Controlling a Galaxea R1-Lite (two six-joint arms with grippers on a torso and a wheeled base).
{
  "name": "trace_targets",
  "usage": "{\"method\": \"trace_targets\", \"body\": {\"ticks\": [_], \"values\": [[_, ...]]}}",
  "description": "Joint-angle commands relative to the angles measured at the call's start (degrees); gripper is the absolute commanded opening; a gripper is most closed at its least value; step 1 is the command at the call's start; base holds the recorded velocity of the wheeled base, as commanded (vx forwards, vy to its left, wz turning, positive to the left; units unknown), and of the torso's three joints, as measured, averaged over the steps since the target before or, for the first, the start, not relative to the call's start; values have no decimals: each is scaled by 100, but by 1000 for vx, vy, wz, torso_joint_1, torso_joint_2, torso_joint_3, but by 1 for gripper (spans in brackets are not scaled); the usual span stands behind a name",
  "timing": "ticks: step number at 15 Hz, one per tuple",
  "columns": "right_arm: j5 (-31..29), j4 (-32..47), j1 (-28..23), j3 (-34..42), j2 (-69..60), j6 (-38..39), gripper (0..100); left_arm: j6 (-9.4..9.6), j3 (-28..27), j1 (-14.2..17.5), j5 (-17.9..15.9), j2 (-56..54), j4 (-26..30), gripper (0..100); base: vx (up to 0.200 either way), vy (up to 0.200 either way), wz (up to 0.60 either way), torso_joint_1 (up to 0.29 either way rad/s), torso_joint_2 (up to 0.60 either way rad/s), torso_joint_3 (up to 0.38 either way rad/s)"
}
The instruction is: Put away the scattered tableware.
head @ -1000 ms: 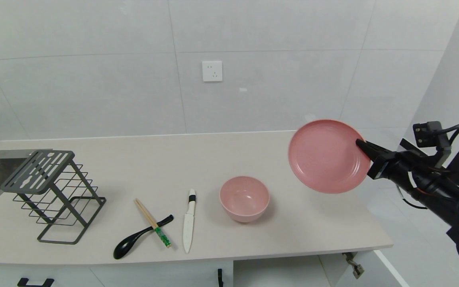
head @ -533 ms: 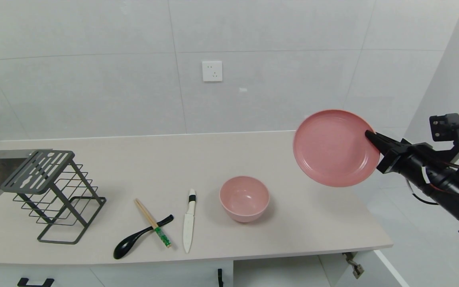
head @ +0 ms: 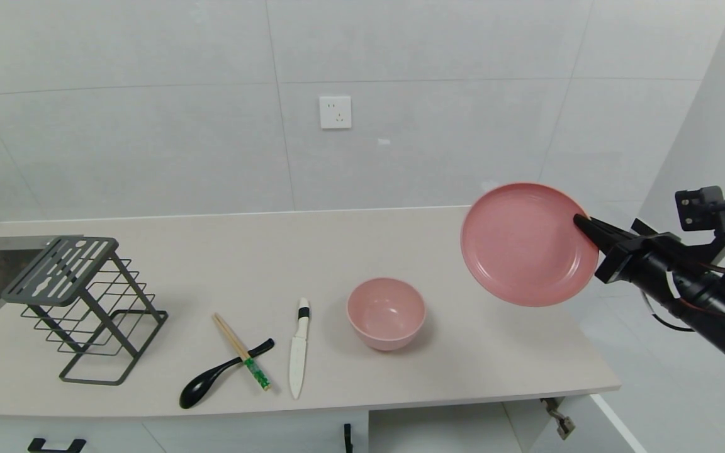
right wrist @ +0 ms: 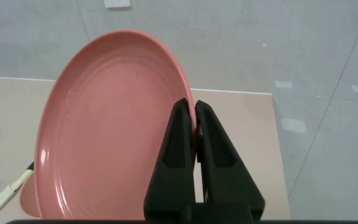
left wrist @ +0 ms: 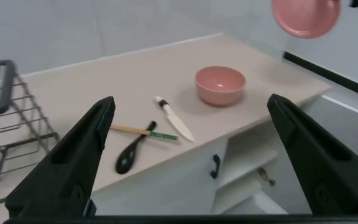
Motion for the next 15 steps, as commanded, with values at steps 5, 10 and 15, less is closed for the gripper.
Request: {"method": "trace_targets", "body": {"ticks": [5, 10, 15], "values": [[1, -8, -21, 26, -24, -9, 0, -275, -556, -351, -861, 3133, -1180, 100, 0, 0, 0, 0, 0, 0], [1, -8, -38, 26, -24, -9, 0, -1638, -793, -465, -843, 4311, -1875, 100, 0, 0, 0, 0, 0, 0], [1, -8, -29, 88, -24, -18, 0, -2174, -1163, -685, -808, 5181, -1901, 100, 0, 0, 0, 0, 0, 0]]}}
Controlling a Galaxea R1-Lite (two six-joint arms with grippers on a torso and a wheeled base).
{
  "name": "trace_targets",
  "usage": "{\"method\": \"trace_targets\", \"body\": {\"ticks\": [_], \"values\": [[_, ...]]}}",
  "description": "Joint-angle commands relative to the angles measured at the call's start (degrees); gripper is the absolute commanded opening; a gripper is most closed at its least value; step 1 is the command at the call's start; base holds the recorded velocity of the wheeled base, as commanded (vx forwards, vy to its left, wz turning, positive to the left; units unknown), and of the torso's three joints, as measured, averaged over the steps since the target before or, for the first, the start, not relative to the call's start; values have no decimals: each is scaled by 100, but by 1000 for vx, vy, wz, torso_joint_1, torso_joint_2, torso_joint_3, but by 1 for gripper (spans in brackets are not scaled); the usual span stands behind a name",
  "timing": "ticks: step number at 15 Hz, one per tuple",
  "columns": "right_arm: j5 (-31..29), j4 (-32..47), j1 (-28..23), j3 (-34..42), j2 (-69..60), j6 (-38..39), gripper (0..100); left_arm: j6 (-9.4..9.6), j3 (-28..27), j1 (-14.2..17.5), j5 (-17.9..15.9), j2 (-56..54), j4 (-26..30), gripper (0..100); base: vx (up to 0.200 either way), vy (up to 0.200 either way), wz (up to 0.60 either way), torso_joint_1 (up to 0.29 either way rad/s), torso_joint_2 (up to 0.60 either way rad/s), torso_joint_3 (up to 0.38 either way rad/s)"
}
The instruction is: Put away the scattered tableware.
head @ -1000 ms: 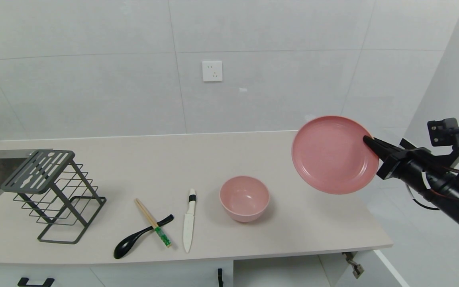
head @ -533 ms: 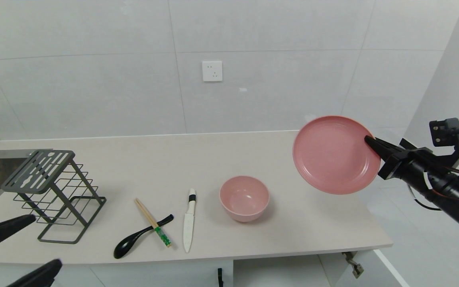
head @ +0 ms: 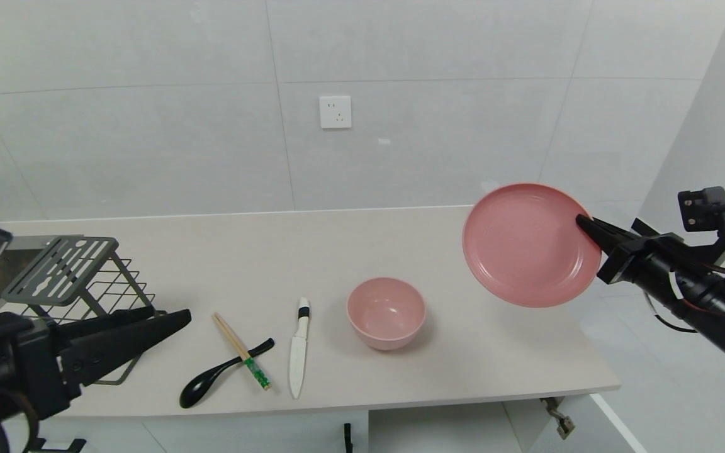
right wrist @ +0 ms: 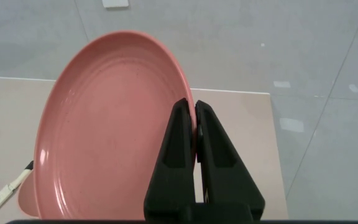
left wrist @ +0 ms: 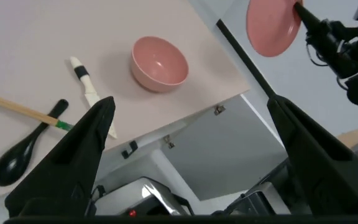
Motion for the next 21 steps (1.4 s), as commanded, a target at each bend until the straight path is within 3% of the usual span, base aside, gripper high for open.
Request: {"method": "trace_targets", "body": {"ticks": [1, 4, 7, 9, 12, 13, 14, 15, 21], "values": [[1, -3, 11, 108, -3, -1, 0, -10, -146, -272, 105, 753, -6, 100, 0, 0, 0, 0, 0, 0], [1, -3, 11, 108, -99, 8, 0, -1, -331, -615, 597, 1483, -23, 100, 0, 0, 0, 0, 0, 0], [1, -3, 2, 134, -161, 8, 0, -10, -850, -896, 1291, 2344, -23, 100, 0, 0, 0, 0, 0, 0], [1, -3, -7, 117, -170, 8, 0, -10, -1052, -1116, 1388, 2626, -14, 100, 0, 0, 0, 0, 0, 0], [1, -3, -33, 99, -196, 8, 0, 43, -1263, -1362, 1818, 3118, -173, 100, 0, 0, 0, 0, 0, 0], [1, -3, -59, 99, -196, 8, 0, 105, -1351, -1423, 1880, 3258, -278, 100, 0, 0, 0, 0, 0, 0], [1, -3, -68, 99, -196, 8, 0, 377, -1474, -1432, 1871, 3425, -357, 100, 0, 0, 0, 0, 0, 0], [1, -3, -68, 99, -205, 8, 0, 500, -1597, -1441, 1880, 3636, -401, 100, 0, 0, 0, 0, 0, 0], [10, -3, -121, 90, -205, 8, 0, 500, -1931, -1678, 1880, 4383, -1157, 100, 0, 0, 0, 0, 0, 0]]}}
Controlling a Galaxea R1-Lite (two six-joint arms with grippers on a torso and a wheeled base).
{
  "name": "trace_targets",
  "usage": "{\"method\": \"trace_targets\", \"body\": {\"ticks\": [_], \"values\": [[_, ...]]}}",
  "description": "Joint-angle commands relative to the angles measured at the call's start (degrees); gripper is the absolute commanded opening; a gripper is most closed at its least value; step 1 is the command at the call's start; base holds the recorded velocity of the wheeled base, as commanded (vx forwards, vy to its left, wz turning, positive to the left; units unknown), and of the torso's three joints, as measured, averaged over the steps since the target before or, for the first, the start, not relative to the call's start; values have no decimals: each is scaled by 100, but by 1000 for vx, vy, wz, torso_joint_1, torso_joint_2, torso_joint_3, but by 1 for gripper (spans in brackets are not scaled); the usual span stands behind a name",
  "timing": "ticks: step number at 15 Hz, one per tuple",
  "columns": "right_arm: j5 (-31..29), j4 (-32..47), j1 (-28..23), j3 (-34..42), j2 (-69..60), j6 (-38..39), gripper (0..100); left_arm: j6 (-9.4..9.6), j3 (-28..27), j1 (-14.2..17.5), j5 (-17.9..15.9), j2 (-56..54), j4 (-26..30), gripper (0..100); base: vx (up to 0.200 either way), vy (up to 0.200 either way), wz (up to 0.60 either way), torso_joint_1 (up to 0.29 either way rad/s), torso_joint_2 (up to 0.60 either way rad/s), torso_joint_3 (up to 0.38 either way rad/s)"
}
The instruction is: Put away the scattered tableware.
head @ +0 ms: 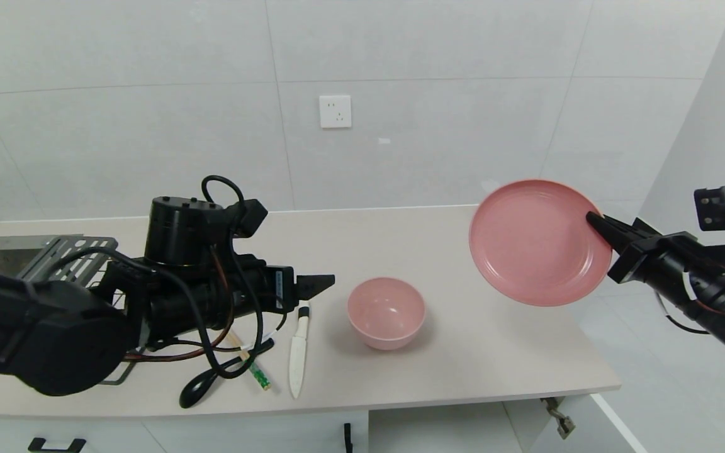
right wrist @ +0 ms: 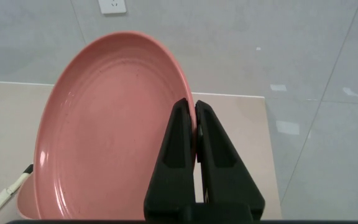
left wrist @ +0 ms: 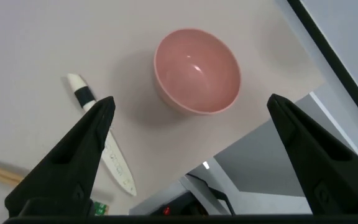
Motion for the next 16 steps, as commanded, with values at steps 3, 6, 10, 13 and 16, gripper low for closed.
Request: {"method": "trace_targets", "body": {"ticks": [3, 6, 10, 13, 16], "values": [[108, -6, -106, 4, 3, 2, 0, -12, -275, -58, -3, 622, -148, 100, 0, 0, 0, 0, 0, 0], [170, -6, -212, -5, 3, -7, 0, -3, -319, -76, 23, 956, -315, 100, 0, 0, 0, 0, 0, 0], [170, -6, -203, 13, 3, -7, 0, -12, -434, -146, 111, 1369, -315, 100, 0, 0, 0, 0, 0, 0], [170, -6, -203, 30, -6, -7, 0, -30, -662, -304, 225, 1667, -315, 100, 0, 0, 0, 0, 0, 0], [170, -6, -185, 48, -129, -7, 0, -30, -803, -366, 331, 1861, -315, 100, 0, 0, 0, 0, 0, 0]]}}
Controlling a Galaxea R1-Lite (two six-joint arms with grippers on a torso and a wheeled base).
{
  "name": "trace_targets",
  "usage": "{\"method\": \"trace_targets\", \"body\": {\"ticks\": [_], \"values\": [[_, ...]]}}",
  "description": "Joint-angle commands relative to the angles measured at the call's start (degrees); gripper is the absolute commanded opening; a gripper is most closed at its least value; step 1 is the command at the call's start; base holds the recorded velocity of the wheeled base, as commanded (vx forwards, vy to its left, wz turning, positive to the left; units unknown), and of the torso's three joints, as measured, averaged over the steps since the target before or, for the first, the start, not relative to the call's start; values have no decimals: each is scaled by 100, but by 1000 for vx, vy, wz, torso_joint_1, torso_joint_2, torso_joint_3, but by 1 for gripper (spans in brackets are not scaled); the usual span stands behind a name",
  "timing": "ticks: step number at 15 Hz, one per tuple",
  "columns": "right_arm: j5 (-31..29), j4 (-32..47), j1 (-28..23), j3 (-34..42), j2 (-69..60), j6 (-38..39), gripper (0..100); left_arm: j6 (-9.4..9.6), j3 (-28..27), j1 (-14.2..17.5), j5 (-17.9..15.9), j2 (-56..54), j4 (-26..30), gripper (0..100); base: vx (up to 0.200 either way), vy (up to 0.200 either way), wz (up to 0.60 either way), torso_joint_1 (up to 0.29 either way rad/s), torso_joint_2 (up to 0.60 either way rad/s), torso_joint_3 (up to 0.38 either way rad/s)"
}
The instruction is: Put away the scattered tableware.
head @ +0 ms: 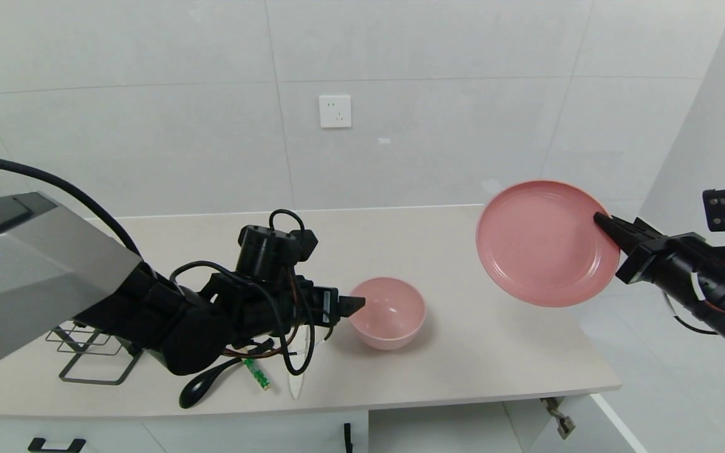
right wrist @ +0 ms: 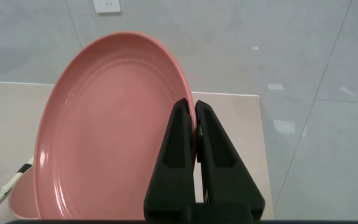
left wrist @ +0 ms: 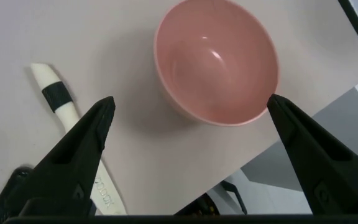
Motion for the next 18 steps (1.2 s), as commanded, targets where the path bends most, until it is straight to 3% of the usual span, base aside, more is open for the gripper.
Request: {"method": "trace_targets", "body": {"ticks": [1, 6, 9, 18], "values": [[37, -8, 22, 25, -144, -1, 0, 6, -79, -46, 19, 233, 2, 100, 0, 0, 0, 0, 0, 0], [72, -8, 31, 113, -214, -1, 0, 23, -298, -46, -25, 593, -69, 100, 0, 0, 0, 0, 0, 0], [72, -8, 48, 139, -214, -1, 0, 23, -421, -38, -34, 1112, -658, 100, 0, 0, 0, 0, 0, 0], [72, -8, 57, 218, -223, -9, 0, 15, -1239, 6, -52, 1832, -614, 100, 0, 0, 0, 0, 0, 0]]}}
